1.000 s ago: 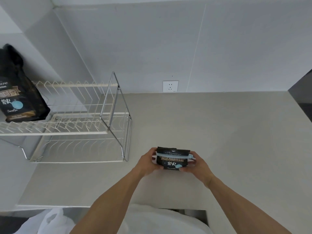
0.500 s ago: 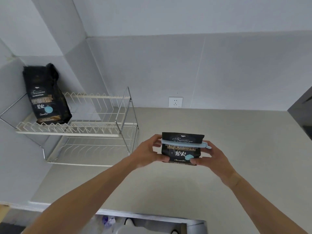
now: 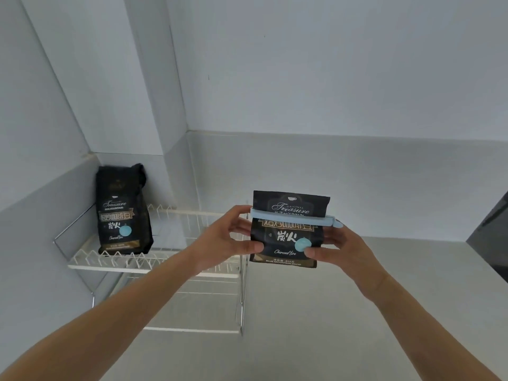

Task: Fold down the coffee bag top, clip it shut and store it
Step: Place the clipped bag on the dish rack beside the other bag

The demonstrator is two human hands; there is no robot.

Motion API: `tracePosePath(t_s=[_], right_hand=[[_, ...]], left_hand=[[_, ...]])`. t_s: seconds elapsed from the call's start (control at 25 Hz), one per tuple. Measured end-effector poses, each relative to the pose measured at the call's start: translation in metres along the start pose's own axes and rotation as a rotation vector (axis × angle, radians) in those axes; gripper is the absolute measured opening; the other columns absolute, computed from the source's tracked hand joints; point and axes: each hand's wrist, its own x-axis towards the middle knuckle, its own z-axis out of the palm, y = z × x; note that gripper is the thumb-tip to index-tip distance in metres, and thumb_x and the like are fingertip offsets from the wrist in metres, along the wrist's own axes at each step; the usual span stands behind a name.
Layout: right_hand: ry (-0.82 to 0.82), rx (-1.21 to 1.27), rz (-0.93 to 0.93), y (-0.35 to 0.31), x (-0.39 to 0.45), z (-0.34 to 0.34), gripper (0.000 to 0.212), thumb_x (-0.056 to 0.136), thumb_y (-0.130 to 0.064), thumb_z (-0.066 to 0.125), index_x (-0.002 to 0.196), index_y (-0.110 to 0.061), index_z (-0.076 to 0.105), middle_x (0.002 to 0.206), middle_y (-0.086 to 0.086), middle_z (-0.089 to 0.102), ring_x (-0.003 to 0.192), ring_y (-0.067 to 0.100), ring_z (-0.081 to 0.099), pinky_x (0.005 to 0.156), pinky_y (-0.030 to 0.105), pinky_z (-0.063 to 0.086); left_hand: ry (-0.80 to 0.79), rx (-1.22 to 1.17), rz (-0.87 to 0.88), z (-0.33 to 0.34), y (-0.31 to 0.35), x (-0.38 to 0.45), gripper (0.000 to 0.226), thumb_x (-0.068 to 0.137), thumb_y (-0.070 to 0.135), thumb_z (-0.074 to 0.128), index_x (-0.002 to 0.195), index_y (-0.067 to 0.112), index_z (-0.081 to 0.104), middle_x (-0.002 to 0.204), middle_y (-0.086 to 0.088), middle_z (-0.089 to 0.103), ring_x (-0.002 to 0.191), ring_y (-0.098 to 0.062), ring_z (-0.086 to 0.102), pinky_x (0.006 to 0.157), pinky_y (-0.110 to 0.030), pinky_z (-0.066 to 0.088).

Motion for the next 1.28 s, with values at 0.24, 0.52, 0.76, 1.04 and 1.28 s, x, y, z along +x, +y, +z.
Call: tracePosePath(t_s=[0.24, 0.52, 0.76, 1.04, 1.28], right_hand=[[-0.037, 0.022, -0.027, -0.024, 0.038, 0.078, 0.049, 0.059, -0.03, 0.086, 0.105, -0.034, 0.068, 0.103, -0.011, 0.074, 0.09, 0.008, 0.07, 0.077, 0.027, 0.052], [-0.076, -0.004, 0.023, -0.025, 0.084, 0.157, 0.05, 0.066, -0.015, 0.087, 0.111, -0.028, 0.067, 0.103, -0.003, 0.075, 0.093, 0.019, 0.073, 0.084, 0.035, 0.056], [-0.049, -0.081, 0.17, -0.007, 0.116, 0.203, 0.055, 0.058, -0.007, 0.089, 0.106, -0.021, 0.066, 0.105, -0.001, 0.075, 0.087, 0.017, 0.074, 0.088, 0.038, 0.054], [-0.025, -0.25, 0.316, 0.018, 0.146, 0.229, 0.057, 0.06, -0.004, 0.086, 0.11, -0.016, 0.063, 0.106, -0.003, 0.07, 0.104, 0.024, 0.064, 0.097, 0.047, 0.051], [-0.029, -0.309, 0.383, 0.035, 0.151, 0.237, 0.063, 0.062, -0.007, 0.086, 0.117, -0.019, 0.058, 0.116, 0.0, 0.068, 0.107, 0.026, 0.061, 0.096, 0.051, 0.051]], left_hand=[[0.054, 0.031, -0.004, -0.083, -0.019, -0.018, 0.061, 0.074, 0.021, 0.082, 0.121, 0.043, 0.05, 0.099, 0.012, 0.072, 0.099, -0.004, 0.065, 0.08, -0.025, 0.047], [0.087, 0.085, -0.042, -0.162, -0.066, -0.025, 0.064, 0.075, 0.018, 0.081, 0.126, 0.039, 0.048, 0.104, 0.004, 0.071, 0.102, -0.005, 0.065, 0.092, -0.038, 0.053], [0.088, 0.178, -0.111, -0.198, -0.109, -0.011, 0.067, 0.071, 0.011, 0.084, 0.114, 0.047, 0.048, 0.105, 0.005, 0.071, 0.099, -0.003, 0.067, 0.088, -0.038, 0.056], [0.062, 0.269, -0.243, -0.199, -0.135, 0.007, 0.064, 0.07, 0.003, 0.083, 0.113, 0.033, 0.049, 0.107, 0.002, 0.069, 0.091, -0.013, 0.07, 0.084, -0.037, 0.059], [0.041, 0.347, -0.301, -0.194, -0.143, 0.013, 0.063, 0.068, 0.007, 0.085, 0.115, 0.025, 0.047, 0.11, 0.0, 0.069, 0.091, -0.023, 0.07, 0.079, -0.049, 0.06]])
